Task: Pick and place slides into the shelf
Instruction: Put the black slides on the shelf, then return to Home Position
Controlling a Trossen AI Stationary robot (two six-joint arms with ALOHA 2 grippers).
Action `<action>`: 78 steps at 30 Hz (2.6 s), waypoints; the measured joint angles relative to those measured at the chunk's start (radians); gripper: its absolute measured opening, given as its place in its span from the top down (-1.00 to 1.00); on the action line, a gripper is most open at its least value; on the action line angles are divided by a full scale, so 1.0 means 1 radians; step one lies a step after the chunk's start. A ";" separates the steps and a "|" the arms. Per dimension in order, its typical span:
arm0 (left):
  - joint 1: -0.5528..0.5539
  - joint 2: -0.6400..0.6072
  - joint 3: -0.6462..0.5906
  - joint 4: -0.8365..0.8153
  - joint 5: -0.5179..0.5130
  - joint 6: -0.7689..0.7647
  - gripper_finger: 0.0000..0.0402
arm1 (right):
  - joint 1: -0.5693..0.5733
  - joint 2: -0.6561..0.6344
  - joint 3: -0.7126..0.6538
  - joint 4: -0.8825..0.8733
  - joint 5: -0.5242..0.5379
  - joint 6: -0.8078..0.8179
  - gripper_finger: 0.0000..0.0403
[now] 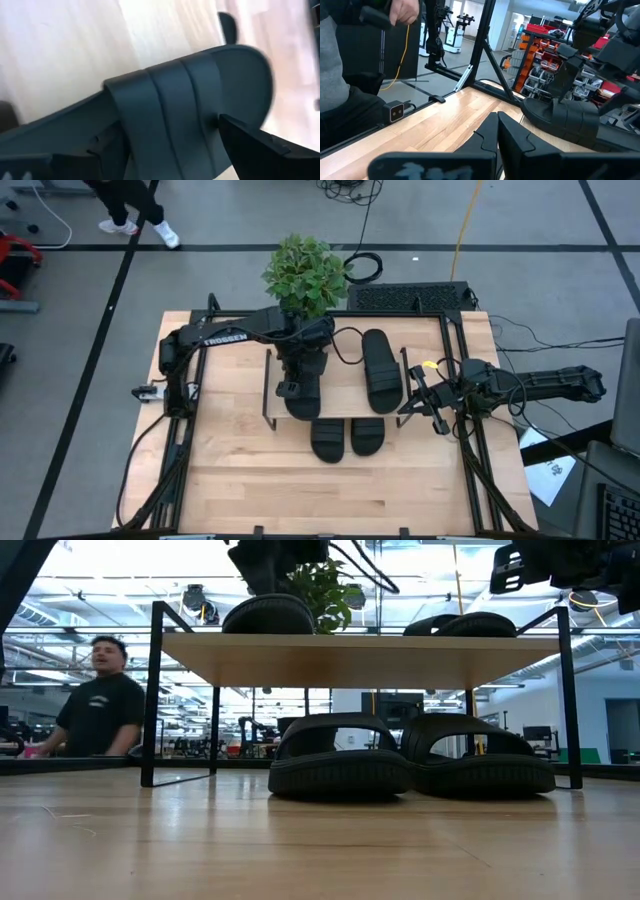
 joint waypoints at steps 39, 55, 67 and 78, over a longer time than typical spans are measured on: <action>-0.317 -0.291 -0.568 0.788 0.010 0.049 0.99 | 0.000 0.081 -0.044 0.057 -0.053 0.063 1.00; -0.256 -0.652 -0.705 1.070 -0.125 0.284 1.00 | -0.005 0.124 -0.090 0.327 0.055 0.090 1.00; -0.401 -1.144 -1.364 1.564 -0.329 0.053 1.00 | -0.070 0.004 -0.090 0.275 -0.041 0.191 1.00; -0.683 -1.232 -1.624 1.669 -0.699 0.082 1.00 | -0.070 -0.257 -0.090 0.015 -0.019 0.297 1.00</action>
